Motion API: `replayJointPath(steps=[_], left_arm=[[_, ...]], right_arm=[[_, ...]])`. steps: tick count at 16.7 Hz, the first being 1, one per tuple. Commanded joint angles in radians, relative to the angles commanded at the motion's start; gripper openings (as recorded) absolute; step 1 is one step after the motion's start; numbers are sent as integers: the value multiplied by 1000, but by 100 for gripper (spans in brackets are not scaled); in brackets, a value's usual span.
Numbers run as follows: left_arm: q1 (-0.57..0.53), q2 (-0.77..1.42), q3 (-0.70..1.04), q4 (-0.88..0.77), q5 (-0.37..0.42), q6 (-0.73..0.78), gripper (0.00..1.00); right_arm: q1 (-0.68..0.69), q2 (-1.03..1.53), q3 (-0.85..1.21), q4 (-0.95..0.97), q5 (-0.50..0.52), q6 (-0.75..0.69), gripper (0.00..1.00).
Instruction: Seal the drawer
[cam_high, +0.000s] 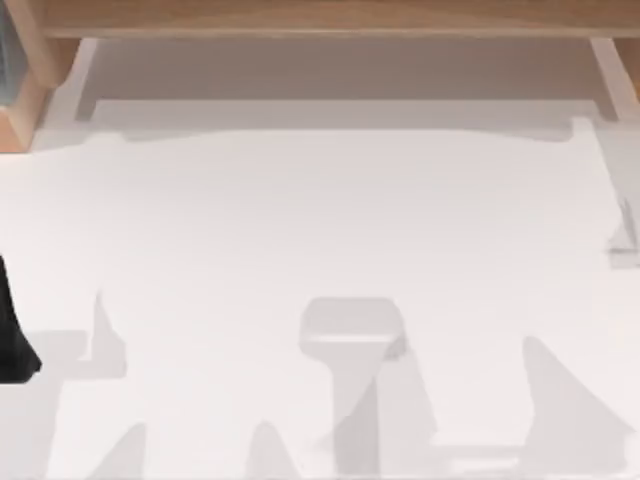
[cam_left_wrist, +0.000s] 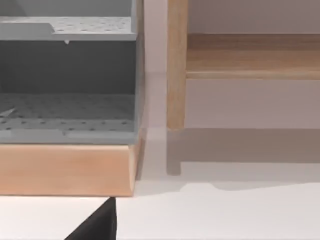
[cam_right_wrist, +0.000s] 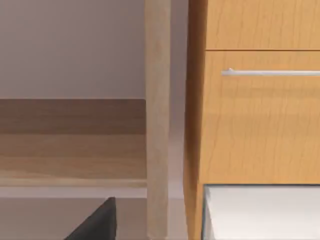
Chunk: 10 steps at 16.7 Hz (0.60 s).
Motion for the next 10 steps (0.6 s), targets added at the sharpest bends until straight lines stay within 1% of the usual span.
replayJointPath(steps=[5,7,10], left_arm=[[0,0,0,0,0,0,100],[0,0,0,0,0,0,100],[0,0,0,0,0,0,100]], right_arm=[[-120,347,166,165,-126,4,100],[-149,420,205,204,-154,5,100],[-163,452,223,222,-167,5,100]])
